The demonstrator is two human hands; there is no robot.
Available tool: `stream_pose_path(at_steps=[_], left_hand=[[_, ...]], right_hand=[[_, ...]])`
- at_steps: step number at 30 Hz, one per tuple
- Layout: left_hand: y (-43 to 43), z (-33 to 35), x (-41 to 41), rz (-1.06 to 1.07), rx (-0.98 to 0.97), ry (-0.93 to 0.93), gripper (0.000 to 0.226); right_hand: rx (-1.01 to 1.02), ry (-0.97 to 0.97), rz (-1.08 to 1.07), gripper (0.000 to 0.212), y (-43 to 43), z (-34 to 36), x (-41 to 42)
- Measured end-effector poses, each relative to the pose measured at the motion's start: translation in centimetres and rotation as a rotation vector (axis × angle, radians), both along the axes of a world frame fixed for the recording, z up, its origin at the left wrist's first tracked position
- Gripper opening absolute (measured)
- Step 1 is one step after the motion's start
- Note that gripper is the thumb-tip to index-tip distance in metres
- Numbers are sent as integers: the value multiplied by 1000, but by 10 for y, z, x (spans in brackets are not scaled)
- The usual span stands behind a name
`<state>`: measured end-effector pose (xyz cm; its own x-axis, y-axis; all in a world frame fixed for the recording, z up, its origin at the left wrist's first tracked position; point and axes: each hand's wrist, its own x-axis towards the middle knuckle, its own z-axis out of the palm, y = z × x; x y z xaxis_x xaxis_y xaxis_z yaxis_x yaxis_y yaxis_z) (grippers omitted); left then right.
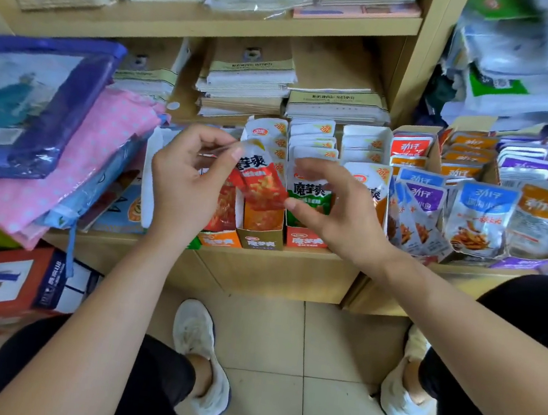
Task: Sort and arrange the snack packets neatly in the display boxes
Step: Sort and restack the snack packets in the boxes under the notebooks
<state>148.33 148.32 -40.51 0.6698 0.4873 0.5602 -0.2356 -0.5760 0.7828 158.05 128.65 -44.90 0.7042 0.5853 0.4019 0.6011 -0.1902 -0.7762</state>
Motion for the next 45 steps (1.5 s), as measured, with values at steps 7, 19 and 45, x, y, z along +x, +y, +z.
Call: stream_pose_path(at_steps=[7, 19, 45], left_hand=[[-22, 0, 14, -154, -151, 22, 16], [-16, -28, 42, -103, 487, 381, 47], [-30, -25, 45, -297, 515, 438, 46]], right_hand=[[90, 111, 28, 31, -6, 17, 1], [203, 297, -323, 20, -39, 15, 36], [297, 398, -436, 13, -49, 28, 43]])
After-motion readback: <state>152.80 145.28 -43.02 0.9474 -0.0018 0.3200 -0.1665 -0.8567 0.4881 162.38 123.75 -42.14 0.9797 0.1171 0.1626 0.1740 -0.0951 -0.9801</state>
